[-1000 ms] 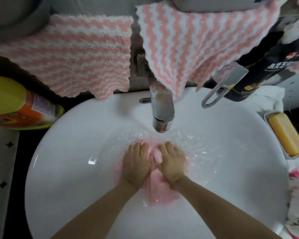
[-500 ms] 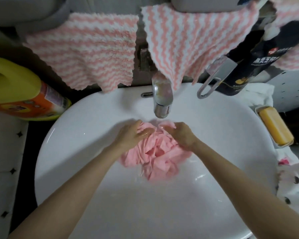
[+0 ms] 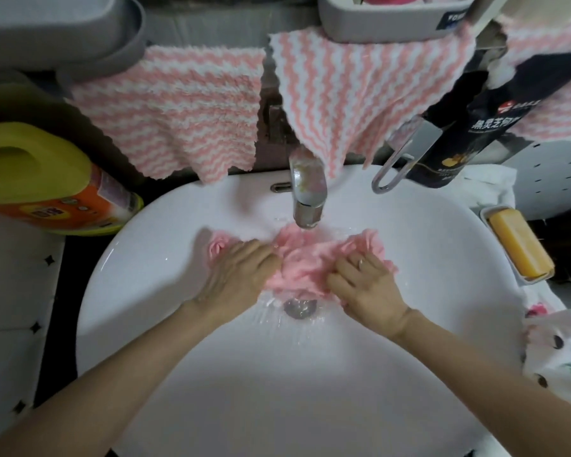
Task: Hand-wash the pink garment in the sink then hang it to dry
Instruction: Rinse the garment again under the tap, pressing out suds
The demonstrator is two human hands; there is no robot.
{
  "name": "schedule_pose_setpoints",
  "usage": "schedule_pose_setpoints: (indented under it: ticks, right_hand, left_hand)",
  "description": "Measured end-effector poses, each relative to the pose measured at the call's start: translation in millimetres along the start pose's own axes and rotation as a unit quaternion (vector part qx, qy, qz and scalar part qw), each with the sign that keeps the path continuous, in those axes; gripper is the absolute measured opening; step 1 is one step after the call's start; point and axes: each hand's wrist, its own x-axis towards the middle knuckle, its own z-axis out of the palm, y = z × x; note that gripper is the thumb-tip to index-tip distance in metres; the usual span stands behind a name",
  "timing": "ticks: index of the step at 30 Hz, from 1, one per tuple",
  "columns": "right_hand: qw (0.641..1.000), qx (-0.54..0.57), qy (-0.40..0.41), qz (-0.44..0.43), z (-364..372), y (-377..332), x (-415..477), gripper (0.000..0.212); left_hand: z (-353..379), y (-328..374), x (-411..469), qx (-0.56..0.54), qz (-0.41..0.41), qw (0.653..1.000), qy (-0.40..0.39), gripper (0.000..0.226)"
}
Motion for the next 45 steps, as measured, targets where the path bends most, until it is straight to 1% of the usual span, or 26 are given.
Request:
schedule_pose_setpoints:
  ticks: [3,5,7,8,10,13,15,16,18,19,20,22,23,25,26,28,30,32,33,34,36,37,39,40,42,45]
  right_hand:
    - [0.997,-0.007,0.01,-0.08,12.6,-7.4,-33.6,0.013]
    - [0.993,-0.019,-0.024,-0.118,24.5,-12.7,-50.5,0.013]
    - [0.988,-0.035,-0.088,-0.119,36.2,-18.6,-60.8,0.011]
    - [0.986,-0.037,-0.132,-0.098,40.4,-21.1,-62.1,0.006]
    - [0.974,-0.02,-0.226,-0.02,43.0,-26.4,-58.3,0.026]
    - [0.927,0.036,-0.363,0.09,28.5,-32.3,-41.0,0.046]
    - [0.91,0.126,-0.356,0.173,14.6,-31.7,-31.9,0.053]
    - [0.909,0.167,-0.314,0.218,6.2,-32.5,-26.0,0.05]
    - [0.927,0.17,-0.129,0.307,-3.0,-31.7,-18.6,0.039]
    - [0.922,0.143,-0.06,0.356,-2.0,-30.0,-15.7,0.039]
    - [0.901,0.129,-0.034,0.412,2.6,-28.1,-11.2,0.045]
    - [0.837,0.172,-0.088,0.513,19.7,-24.7,-0.2,0.062]
    - [0.811,0.183,-0.139,0.538,31.5,-24.5,2.4,0.066]
    - [0.783,0.172,-0.226,0.553,51.9,-21.6,8.8,0.061]
    - [0.774,0.177,-0.239,0.558,57.3,-18.6,13.6,0.049]
    - [0.756,0.245,-0.21,0.57,59.1,-14.6,20.8,0.023]
    - [0.74,0.325,-0.142,0.572,41.6,-17.3,20.3,0.035]
    - [0.708,0.383,-0.079,0.588,16.2,-26.3,14.8,0.044]
    - [0.712,0.38,-0.064,0.587,7.8,-32.1,8.7,0.044]
    - [0.744,0.338,-0.063,0.574,2.8,-38.4,0.9,0.04]
    - [0.846,0.171,-0.112,0.493,3.5,-48.1,-11.8,0.03]
    - [0.879,0.108,-0.149,0.44,11.5,-50.0,-19.8,0.042]
    - [0.889,0.063,-0.236,0.387,27.5,-53.7,-29.1,0.06]
    - [0.883,0.061,-0.27,0.379,32.5,-56.6,-29.2,0.063]
    - [0.885,0.062,-0.297,0.353,43.1,-62.4,-33.0,0.064]
    - [0.904,0.036,-0.284,0.318,55.7,-68.6,-33.7,0.057]
  left_hand:
    - [17.8,8.8,-24.0,0.023,0.09,0.996,0.017,0.028]
    - [32.1,14.7,-39.8,0.054,0.128,0.99,0.009,0.031]
    - [43.7,17.6,-49.2,0.071,0.155,0.985,-0.022,0.022]
    - [47.8,17.0,-51.2,0.074,0.156,0.984,-0.045,0.02]
    - [52.3,15.5,-52.6,0.059,0.124,0.984,-0.116,0.02]
    - [46.0,15.7,-53.5,0.008,0.033,0.979,-0.199,0.043]
    - [32.4,16.5,-49.9,-0.029,-0.02,0.989,-0.143,0.047]
    - [24.8,17.2,-45.9,-0.043,-0.056,0.994,-0.086,0.043]
    - [18.1,17.7,-36.4,-0.066,-0.166,0.984,0.016,0.038]
    - [18.9,17.8,-31.9,-0.072,-0.235,0.969,0.028,0.044]
    - [22.2,18.5,-27.3,-0.087,-0.301,0.95,0.009,0.054]
    - [33.9,24.1,-15.2,-0.118,-0.381,0.913,-0.089,0.074]
    - [41.5,29.0,-8.6,-0.119,-0.396,0.901,-0.133,0.075]
    - [54.6,31.8,5.7,-0.128,-0.407,0.887,-0.176,0.063]
    - [58.0,30.9,12.2,-0.151,-0.409,0.882,-0.177,0.053]
    - [62.0,27.7,17.9,-0.219,-0.41,0.873,-0.147,0.022]
    - [57.3,24.4,13.6,-0.295,-0.418,0.854,-0.094,0.036]
    - [42.3,25.6,2.3,-0.369,-0.44,0.817,-0.047,0.047]
    - [34.4,27.9,-4.2,-0.375,-0.435,0.818,-0.042,0.048]
    - [33.2,29.2,-14.7,-0.339,-0.401,0.85,-0.037,0.043]
    - [34.4,32.9,-32.6,-0.168,-0.309,0.935,-0.033,0.027]
    - [39.6,35.7,-39.3,-0.089,-0.274,0.957,-0.04,0.032]
    - [55.6,42.4,-49.1,-0.018,-0.239,0.967,-0.085,0.066]
    - [62.3,47.6,-51.3,0.001,-0.237,0.967,-0.096,0.074]
    - [71.9,57.2,-53.2,0.011,-0.254,0.962,-0.102,0.071]
    - [78.0,64.2,-51.3,0.041,-0.262,0.96,-0.096,0.057]
